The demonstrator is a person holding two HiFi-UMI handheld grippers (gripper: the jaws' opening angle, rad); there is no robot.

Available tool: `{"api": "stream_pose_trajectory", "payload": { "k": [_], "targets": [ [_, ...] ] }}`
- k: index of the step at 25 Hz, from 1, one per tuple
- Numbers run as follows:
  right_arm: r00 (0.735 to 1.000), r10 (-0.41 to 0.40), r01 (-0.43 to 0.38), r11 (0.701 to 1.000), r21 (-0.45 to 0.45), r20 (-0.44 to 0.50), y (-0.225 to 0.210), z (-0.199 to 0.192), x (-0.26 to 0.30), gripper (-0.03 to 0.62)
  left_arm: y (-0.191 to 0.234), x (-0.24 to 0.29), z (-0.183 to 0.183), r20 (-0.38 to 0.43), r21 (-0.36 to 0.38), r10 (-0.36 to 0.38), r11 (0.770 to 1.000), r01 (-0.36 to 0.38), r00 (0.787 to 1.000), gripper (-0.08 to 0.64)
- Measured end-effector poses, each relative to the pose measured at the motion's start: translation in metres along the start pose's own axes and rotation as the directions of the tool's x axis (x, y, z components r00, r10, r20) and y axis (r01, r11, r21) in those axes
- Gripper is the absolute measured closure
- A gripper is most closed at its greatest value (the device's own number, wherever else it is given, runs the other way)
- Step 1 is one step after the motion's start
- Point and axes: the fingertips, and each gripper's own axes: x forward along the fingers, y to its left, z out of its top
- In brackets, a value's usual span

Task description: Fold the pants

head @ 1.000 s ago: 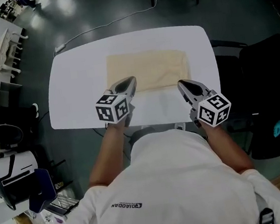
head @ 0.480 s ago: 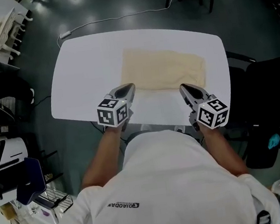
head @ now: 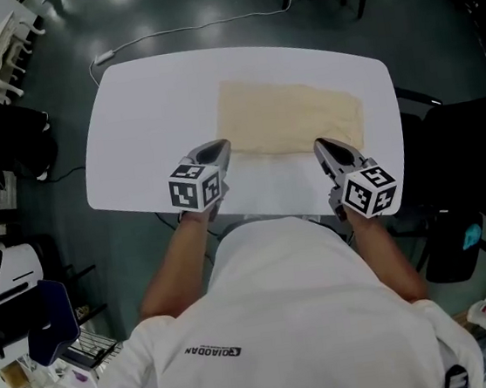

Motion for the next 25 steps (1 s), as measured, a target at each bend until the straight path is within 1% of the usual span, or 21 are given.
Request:
{"api": "stream_pose_trajectory", "payload": {
  "k": [4, 6, 10, 16, 17, 18, 19, 23, 25],
  "targets": [
    [0.999, -0.032, 0.032, 0.999, 0.013, 0.005, -0.001, -0.003, 0.004, 0.574, 0.015, 0.01, 0.0, -0.002, 0.008, -0.012, 1.0, 0.012, 1.0, 0.531],
    [0.999, -0.047, 0.047, 0.999, 0.009, 0.003, 0.001, -0.006, 0.003, 0.574, 0.029, 0.017, -0.004, -0.004, 0.001, -0.005, 1.0, 0.005, 1.0, 0.531],
    [0.996, -0.087, 0.087, 0.996, -0.012, -0.014, 0.005, -0.017, 0.0, 0.574, 0.062, 0.032, -0.012, -0.036, -0.021, 0.021, 1.0, -0.022, 0.999, 0.531],
    [0.985, -0.17, 0.171, 0.985, 0.027, -0.033, -0.005, -0.033, -0.019, 0.574, 0.097, 0.075, -0.017, -0.097, -0.058, 0.038, 0.997, -0.044, 0.995, 0.529],
    [0.983, -0.181, 0.182, 0.983, 0.03, -0.033, -0.004, -0.033, -0.02, 0.574, 0.104, 0.082, -0.018, -0.108, -0.063, 0.044, 0.997, -0.051, 0.993, 0.513],
    [0.981, -0.191, 0.192, 0.981, 0.033, -0.033, -0.004, -0.034, -0.022, 0.574, 0.111, 0.09, -0.02, -0.122, -0.068, 0.049, 0.996, -0.058, 0.991, 0.457],
    [0.979, -0.202, 0.203, 0.978, 0.036, -0.034, -0.005, -0.035, -0.024, 0.574, 0.116, 0.097, -0.023, -0.138, -0.074, 0.053, 0.995, -0.063, 0.989, 0.431],
    [0.966, -0.255, 0.257, 0.965, 0.057, -0.042, -0.01, -0.04, -0.038, 0.574, 0.135, 0.124, -0.032, -0.181, -0.109, 0.056, 0.991, -0.077, 0.982, 0.416],
    [0.958, -0.282, 0.285, 0.955, 0.082, -0.046, -0.018, -0.045, -0.048, 0.574, 0.142, 0.139, -0.036, -0.197, -0.137, 0.061, 0.987, -0.089, 0.979, 0.405]
  ]
}}
